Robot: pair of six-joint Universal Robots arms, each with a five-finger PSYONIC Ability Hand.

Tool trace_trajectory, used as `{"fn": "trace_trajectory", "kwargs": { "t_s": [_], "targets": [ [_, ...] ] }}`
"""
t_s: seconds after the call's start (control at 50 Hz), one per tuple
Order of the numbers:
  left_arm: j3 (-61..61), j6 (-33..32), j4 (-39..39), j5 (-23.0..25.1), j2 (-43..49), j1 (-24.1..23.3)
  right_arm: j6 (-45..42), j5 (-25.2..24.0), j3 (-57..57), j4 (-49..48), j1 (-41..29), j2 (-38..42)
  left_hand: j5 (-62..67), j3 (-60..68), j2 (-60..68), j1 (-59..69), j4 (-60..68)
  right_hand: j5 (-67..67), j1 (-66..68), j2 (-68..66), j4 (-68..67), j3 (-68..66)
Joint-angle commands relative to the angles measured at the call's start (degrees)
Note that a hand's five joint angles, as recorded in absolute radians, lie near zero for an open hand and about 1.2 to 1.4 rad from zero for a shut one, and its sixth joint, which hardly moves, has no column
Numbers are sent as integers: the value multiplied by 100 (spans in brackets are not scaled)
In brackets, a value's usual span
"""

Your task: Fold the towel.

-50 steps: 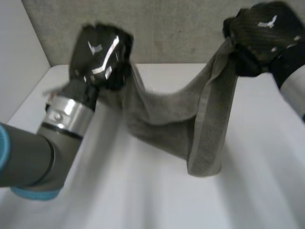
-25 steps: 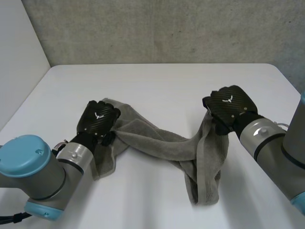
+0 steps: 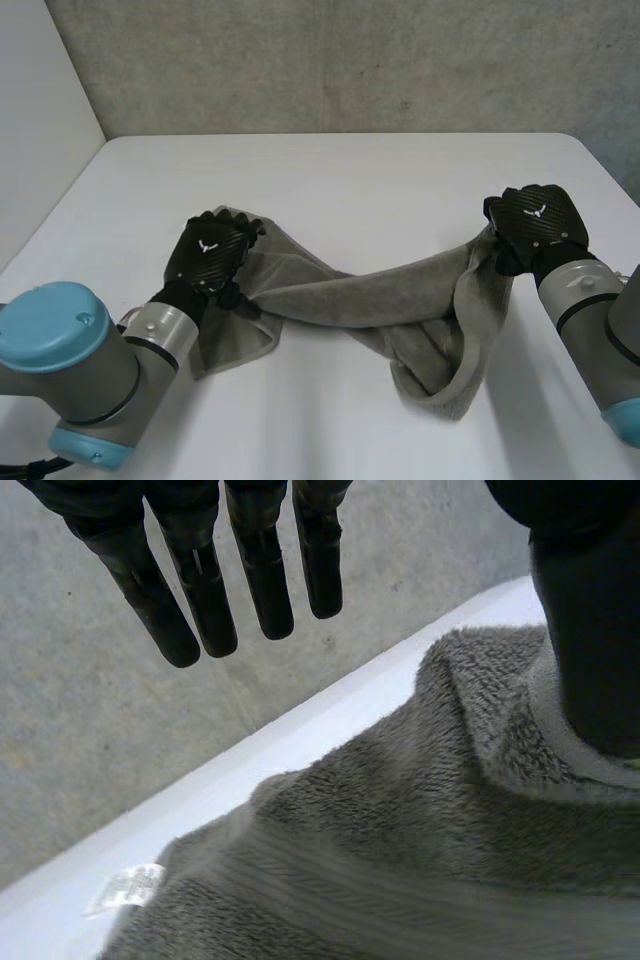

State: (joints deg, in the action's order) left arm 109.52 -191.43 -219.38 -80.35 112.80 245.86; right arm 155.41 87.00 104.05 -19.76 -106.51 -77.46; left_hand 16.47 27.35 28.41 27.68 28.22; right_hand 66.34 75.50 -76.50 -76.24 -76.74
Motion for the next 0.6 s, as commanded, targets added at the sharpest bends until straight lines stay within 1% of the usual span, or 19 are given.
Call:
{"fn": "trace_trajectory", "kwargs": {
  "t_s": [0.02, 0.04, 0.06, 0.08, 0.1, 0.14, 0.2, 0.32, 0.42, 0.46, 0.48, 0.52, 0.54, 0.58, 0.6],
  "targets": [
    [-1, 203, 1306, 64, -407, 67, -212, 291, 10, -484, 51, 424, -278, -367, -473, -400, -454, 366, 450, -350, -376, -326],
    [-36, 177, 1666, 64, -434, 67, -213, 291, 10, -485, 52, 425, -329, -418, -524, -451, -505, 366, 450, -350, -376, -326],
    [-36, 177, 1670, 64, -434, 67, -300, 326, 10, -537, 69, 442, -330, -419, -524, -451, -506, 366, 450, -350, -376, -326],
    [-71, 151, 2009, 64, -451, 67, -300, 326, 10, -538, 69, 442, -330, -419, -524, -451, -506, 366, 450, -350, -376, -326],
    [-72, 150, 2013, 64, -452, 67, -387, 352, 10, -555, 87, 442, -330, -419, -524, -451, -506, 366, 450, -350, -376, -326],
    [-107, 98, 2547, 46, -478, 15, -450, 362, 10, -555, 104, 442, -330, -419, -524, -451, -506, 366, 450, -350, -376, -326],
    [-37, -16, 2786, -15, -530, -12, -494, 353, 10, -555, 183, 442, -380, -468, -574, -501, -555, 366, 450, -350, -376, -326],
    [131, -193, 2637, -15, -583, 58, -485, 344, 19, -564, 210, 442, -835, -923, -1029, -956, -1010, 366, 450, -350, -376, -326],
    [157, -526, 2399, -103, -522, 138, -485, 335, 37, -564, 201, 451, -1036, -1125, -1231, -1158, -1212, 366, 450, -350, -376, -326],
    [157, -841, 2181, -365, -373, 181, -485, 335, 46, -564, 192, 451, -1036, -1125, -1231, -1158, -1212, 366, 450, -350, -376, -326],
    [157, -843, 2180, -367, -373, 181, -494, 335, 63, -564, 192, 451, -1036, -1125, -1231, -1158, -1212, 366, 450, -350, -376, -326],
    [157, -1166, 1979, -682, -250, 199, -494, 326, 63, -564, 183, 442, -1020, -1108, -1214, -1141, -1195, 366, 450, -350, -376, -326],
    [157, -1168, 1978, -683, -249, 199, -494, 326, 63, -564, 175, 442, -1020, -1108, -1214, -1141, -1195, 366, 450, -350, -376, -326],
    [148, -1431, 1838, -893, -136, 199, -494, 326, 72, -564, 166, 442, -1036, -1125, -1231, -1158, -1212, 366, 450, -350, -376, -326],
    [148, -1432, 1837, -894, -135, 199, -494, 326, 72, -564, 157, 442, -1036, -1125, -1231, -1158, -1212, 366, 450, -350, -376, -326]
  ]
}}
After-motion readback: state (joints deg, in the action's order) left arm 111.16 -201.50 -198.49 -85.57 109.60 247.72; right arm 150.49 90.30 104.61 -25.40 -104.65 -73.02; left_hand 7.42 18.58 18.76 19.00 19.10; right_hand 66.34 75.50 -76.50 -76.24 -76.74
